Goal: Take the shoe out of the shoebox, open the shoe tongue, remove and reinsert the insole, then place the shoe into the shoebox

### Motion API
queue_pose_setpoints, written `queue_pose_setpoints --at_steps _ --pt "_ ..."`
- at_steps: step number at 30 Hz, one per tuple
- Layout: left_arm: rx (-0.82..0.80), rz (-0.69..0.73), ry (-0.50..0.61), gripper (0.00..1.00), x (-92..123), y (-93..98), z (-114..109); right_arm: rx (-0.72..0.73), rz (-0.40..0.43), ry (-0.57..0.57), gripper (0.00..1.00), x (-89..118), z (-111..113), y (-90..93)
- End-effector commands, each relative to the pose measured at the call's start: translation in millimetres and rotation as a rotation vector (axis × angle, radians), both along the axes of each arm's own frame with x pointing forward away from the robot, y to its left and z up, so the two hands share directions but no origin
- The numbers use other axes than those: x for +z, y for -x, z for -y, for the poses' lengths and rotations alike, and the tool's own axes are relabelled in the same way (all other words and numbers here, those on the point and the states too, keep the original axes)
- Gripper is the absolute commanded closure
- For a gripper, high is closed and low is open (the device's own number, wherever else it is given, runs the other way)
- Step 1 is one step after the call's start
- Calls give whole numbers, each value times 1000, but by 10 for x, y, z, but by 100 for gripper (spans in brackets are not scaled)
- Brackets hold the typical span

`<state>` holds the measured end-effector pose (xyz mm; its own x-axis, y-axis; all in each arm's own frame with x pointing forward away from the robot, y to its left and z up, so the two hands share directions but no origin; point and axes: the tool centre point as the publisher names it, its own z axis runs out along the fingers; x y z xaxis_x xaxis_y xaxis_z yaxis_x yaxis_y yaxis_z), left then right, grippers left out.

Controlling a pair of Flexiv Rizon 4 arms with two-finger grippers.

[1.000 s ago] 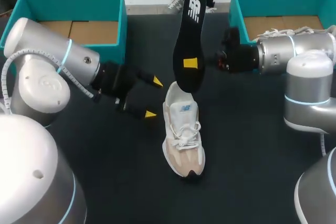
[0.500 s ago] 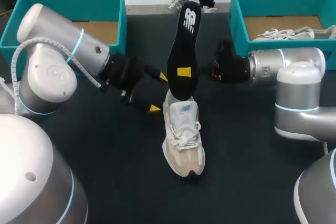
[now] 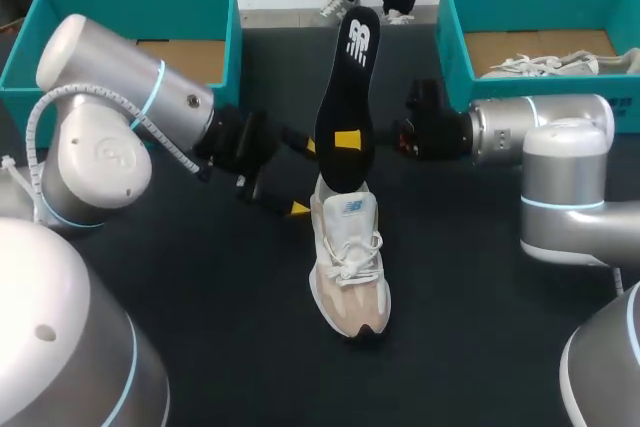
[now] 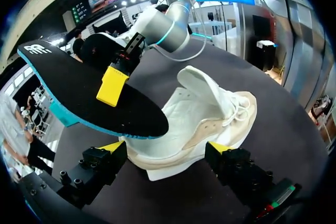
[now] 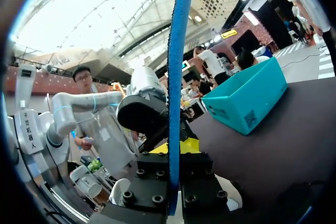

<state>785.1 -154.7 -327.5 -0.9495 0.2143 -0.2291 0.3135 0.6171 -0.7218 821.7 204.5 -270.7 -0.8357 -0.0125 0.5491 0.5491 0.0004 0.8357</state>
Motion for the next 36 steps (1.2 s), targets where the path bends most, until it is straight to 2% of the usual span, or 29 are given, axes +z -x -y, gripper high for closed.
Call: queue_pose_setpoints --at_steps 1,6,7,10,15,25,36 --pt "1 2 -1 0 -2 10 -7 -2 10 13 100 -25 -19 1" --pt "1 2 -1 0 -2 10 -7 12 47 51 100 -101 -24 43" --pt "1 2 -1 0 -2 10 -7 34 52 106 100 -119 -15 53" --pt "1 2 -1 0 -2 10 -7 21 63 64 100 -169 -1 80" --pt "1 2 -1 0 -2 10 -7 29 70 78 100 -263 36 119" --pt "1 2 -1 0 -2 10 -7 55 52 81 100 -500 15 183" --pt "1 2 -1 0 -2 10 -7 47 -3 91 100 -640 11 330"
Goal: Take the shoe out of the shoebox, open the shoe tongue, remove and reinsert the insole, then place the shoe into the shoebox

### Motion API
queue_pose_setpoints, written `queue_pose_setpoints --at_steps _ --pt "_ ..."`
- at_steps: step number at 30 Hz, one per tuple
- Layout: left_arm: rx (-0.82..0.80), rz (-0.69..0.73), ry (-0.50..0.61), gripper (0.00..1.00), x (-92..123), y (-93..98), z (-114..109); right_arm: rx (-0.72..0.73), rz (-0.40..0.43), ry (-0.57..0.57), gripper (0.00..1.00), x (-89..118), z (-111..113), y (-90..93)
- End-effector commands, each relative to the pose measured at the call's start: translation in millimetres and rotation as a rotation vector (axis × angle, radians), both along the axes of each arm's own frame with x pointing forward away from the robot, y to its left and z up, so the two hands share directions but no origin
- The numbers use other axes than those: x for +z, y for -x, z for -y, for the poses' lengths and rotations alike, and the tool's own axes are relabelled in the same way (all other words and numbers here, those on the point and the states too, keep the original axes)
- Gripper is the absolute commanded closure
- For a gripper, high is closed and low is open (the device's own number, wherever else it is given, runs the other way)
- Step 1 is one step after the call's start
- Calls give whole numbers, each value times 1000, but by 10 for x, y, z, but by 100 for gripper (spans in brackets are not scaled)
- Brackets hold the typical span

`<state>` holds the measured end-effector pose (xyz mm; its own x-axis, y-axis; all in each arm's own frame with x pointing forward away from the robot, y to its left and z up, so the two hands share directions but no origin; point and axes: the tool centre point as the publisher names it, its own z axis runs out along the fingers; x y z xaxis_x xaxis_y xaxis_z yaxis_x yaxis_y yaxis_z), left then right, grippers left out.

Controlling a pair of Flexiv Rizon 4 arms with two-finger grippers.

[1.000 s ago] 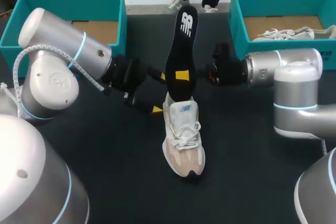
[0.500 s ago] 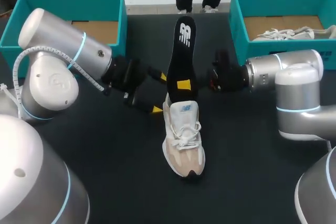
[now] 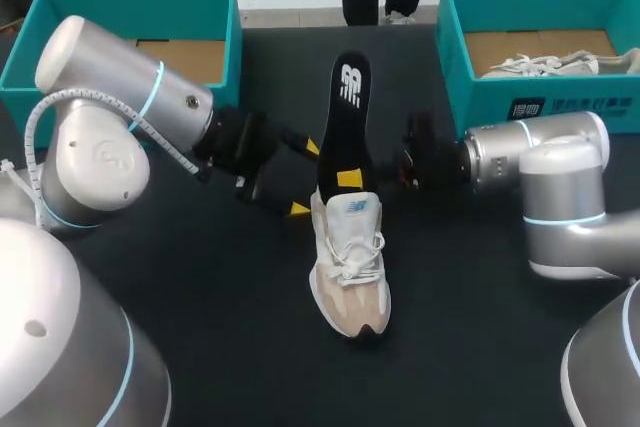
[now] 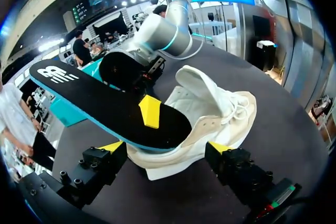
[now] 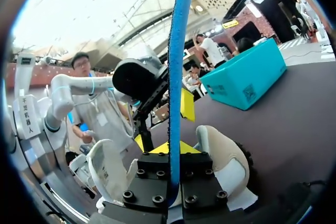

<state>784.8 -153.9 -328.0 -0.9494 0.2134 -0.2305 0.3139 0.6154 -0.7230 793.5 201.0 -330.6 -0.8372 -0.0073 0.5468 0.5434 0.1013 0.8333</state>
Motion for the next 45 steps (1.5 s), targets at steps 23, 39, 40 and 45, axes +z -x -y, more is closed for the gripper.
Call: queue_pose_setpoints --at_steps 23,39,40,45 --pt "1 1 -3 0 3 7 1 -3 -37 72 57 -59 1 98" --pt "1 1 -3 0 3 7 1 2 45 78 68 175 -35 -76" --pt "1 1 -3 0 3 7 1 10 46 81 70 186 -39 -88" --pt "1 1 -3 0 3 7 1 38 17 103 100 126 3 -65"
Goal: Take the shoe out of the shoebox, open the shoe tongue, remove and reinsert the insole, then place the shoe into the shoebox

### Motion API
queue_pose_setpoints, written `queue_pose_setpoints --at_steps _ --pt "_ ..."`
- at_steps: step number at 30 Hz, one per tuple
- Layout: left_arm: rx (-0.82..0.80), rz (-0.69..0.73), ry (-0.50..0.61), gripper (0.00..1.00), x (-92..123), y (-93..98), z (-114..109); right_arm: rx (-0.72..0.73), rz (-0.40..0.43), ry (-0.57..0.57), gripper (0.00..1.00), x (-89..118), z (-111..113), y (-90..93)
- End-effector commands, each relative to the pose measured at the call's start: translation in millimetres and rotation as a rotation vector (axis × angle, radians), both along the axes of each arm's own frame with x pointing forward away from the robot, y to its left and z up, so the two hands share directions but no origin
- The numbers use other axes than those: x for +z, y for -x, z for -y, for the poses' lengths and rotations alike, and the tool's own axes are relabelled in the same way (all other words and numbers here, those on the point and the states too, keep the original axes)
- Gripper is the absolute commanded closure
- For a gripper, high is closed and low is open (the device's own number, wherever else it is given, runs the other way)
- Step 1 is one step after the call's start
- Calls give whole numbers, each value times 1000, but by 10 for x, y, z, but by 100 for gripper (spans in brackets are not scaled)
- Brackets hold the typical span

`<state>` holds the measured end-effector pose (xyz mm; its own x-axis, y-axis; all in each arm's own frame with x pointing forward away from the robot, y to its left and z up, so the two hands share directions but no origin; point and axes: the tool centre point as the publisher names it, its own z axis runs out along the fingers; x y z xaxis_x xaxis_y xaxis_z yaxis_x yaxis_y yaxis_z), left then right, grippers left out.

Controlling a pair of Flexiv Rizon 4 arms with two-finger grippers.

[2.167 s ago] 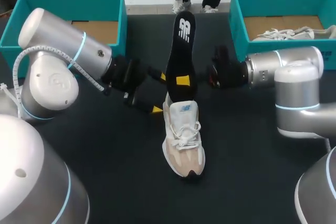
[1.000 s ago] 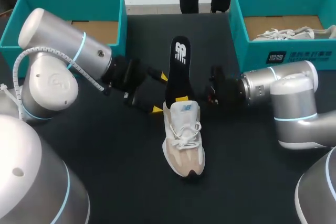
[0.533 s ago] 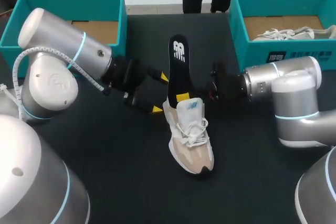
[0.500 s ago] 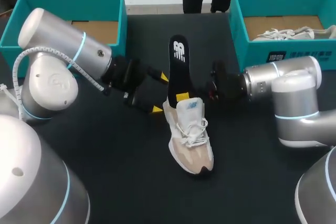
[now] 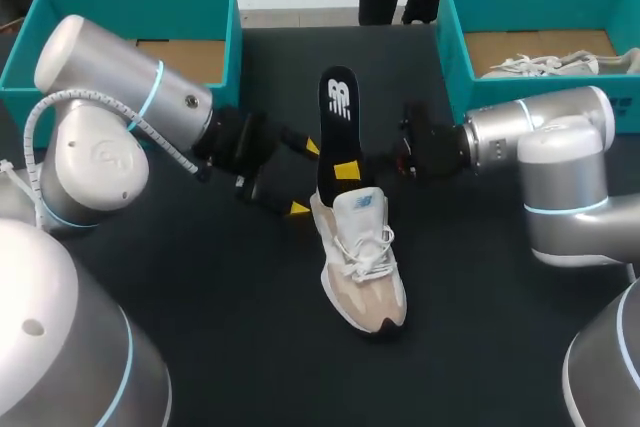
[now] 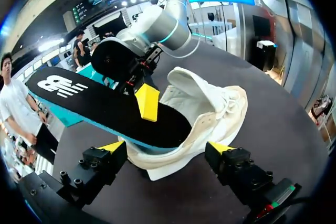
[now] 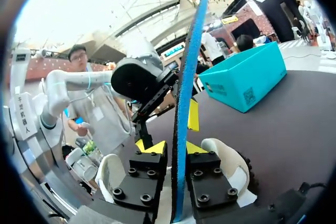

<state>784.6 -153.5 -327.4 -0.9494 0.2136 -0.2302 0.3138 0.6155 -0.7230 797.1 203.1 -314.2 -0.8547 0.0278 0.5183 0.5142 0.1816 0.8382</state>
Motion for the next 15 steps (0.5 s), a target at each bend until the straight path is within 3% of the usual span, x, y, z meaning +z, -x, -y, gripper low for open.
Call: queue_pose_setpoints --at_steps 1,15 --pt "1 1 -3 0 -4 5 5 23 -22 19 100 -55 36 -8" --pt "1 1 -3 0 -4 5 5 37 -156 65 100 -325 97 304"
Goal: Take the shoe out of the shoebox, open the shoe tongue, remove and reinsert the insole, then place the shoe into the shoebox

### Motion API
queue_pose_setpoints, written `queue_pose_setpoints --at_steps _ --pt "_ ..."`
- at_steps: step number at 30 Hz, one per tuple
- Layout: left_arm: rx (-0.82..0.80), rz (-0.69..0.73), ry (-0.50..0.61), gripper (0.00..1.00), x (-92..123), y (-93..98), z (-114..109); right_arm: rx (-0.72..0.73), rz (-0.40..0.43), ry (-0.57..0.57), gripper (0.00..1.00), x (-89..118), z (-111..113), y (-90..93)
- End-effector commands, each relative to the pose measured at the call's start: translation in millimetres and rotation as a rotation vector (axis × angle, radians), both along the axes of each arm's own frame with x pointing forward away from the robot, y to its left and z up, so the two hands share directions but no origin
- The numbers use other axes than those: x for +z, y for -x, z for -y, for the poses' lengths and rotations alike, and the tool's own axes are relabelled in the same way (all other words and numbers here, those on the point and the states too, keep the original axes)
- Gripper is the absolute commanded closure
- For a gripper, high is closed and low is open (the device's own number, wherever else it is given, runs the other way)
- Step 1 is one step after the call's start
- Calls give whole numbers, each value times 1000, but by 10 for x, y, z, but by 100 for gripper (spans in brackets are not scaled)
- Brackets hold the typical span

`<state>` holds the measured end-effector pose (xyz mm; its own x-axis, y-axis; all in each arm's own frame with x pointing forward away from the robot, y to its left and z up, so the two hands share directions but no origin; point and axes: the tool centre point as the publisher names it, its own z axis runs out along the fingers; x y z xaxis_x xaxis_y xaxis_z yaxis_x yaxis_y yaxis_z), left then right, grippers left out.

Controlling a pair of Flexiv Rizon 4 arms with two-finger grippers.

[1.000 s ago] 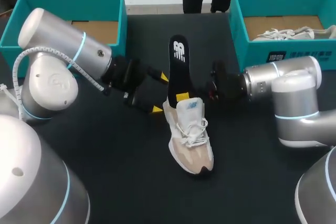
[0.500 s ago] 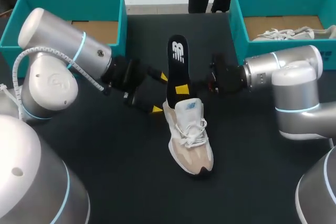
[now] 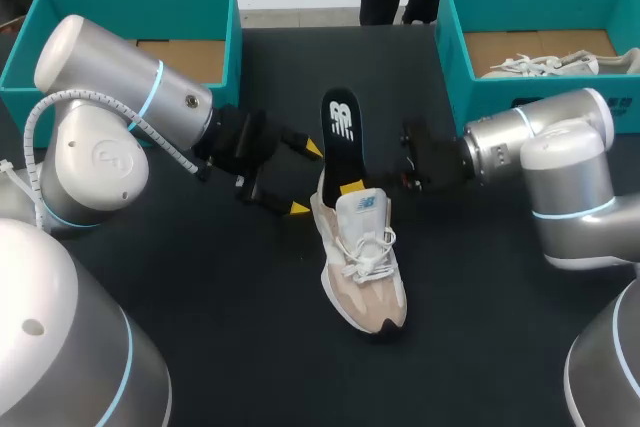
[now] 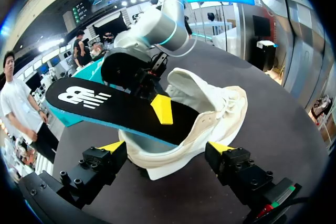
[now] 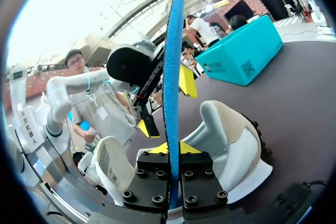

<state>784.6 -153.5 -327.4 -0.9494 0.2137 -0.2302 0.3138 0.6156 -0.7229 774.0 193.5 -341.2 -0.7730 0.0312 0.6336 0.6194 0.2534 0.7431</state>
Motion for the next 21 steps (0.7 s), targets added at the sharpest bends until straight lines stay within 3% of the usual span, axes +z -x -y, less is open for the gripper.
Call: queue_pose_setpoints --at_steps 1,7,11,12,21 --pt "1 1 -3 0 -4 5 5 -3 -16 3 100 -63 -1 81" --pt "1 1 -3 0 -4 5 5 5 -42 16 100 -102 8 135" --pt "1 1 -3 0 -4 5 5 -4 -17 18 100 -41 9 98" --pt "1 1 -3 0 -4 5 5 -1 -9 18 94 -29 13 83" --pt "1 1 -3 0 -4 5 5 7 26 19 80 100 -44 41"
